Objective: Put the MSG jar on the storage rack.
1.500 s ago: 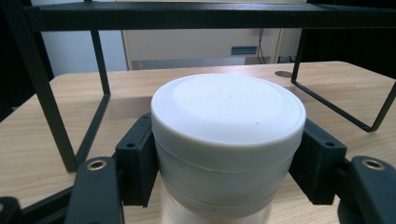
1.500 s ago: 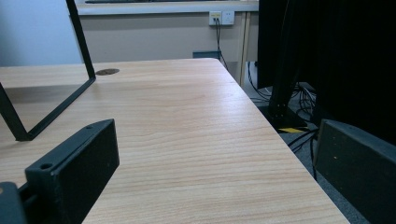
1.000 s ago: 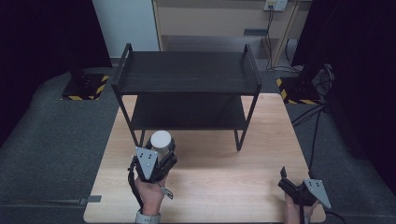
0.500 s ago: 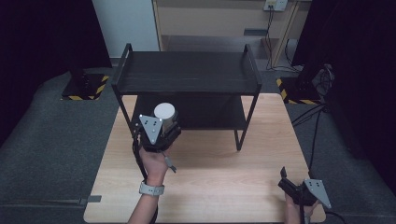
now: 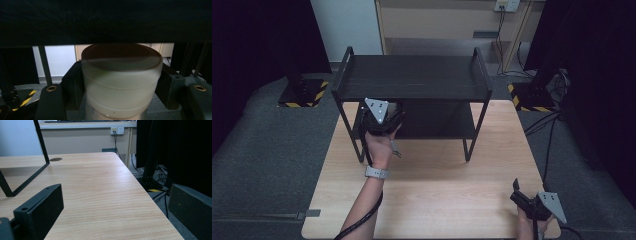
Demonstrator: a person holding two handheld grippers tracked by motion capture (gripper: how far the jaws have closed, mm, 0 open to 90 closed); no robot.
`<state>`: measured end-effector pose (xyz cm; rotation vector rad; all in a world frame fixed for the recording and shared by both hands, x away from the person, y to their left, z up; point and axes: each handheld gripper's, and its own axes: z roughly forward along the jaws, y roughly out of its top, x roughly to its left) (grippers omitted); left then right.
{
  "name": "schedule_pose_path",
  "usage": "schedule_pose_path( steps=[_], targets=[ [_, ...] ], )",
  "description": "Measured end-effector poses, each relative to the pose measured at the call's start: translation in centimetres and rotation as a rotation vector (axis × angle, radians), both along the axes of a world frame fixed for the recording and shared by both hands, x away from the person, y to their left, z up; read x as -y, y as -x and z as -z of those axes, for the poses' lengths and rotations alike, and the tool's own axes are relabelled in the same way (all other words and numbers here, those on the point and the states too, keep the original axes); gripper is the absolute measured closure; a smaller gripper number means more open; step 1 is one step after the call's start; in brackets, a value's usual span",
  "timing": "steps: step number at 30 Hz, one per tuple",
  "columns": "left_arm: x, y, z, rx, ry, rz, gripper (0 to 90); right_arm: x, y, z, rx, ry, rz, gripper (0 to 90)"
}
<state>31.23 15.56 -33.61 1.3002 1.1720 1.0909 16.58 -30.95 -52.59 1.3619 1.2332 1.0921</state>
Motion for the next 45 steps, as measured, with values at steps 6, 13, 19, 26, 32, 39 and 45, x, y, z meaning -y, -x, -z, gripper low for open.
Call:
schedule_pose_path(
  steps=[6, 13, 19, 26, 32, 39, 45],
  targets=[
    [0.1, -1.3, 0.1, 0.003, 0.003, -0.003, 33.5, 0.0, -0.1, -0.1, -0.004, 0.007, -0.003, 0.5],
    [0.3, -1.9, 0.7, 0.029, 0.002, -0.006, 33.4, 0.0, -0.1, 0.0, -0.003, 0.008, -0.005, 0.5],
    [0.2, -2.0, 1.1, 0.044, -0.007, 0.000, 33.2, 0.1, -0.1, 0.0, -0.005, 0.013, -0.010, 0.5],
    [-0.4, -1.9, 1.0, 0.028, 0.027, 0.043, 10.1, 0.1, -0.1, 0.0, -0.005, 0.010, -0.013, 0.5],
    [-0.8, -0.3, 1.2, -0.034, 0.044, 0.025, 0.2, 0.1, -0.1, -0.1, -0.007, 0.011, -0.018, 0.5],
    [-2.4, 4.0, 3.9, -0.021, 0.020, 0.039, 0.0, 0.2, 0.0, 0.0, -0.006, 0.013, -0.025, 0.5],
    [-4.1, 7.1, 7.1, -0.077, 0.027, 0.024, 0.0, 0.2, 0.0, 0.0, -0.006, 0.015, -0.032, 0.5]
  ],
)
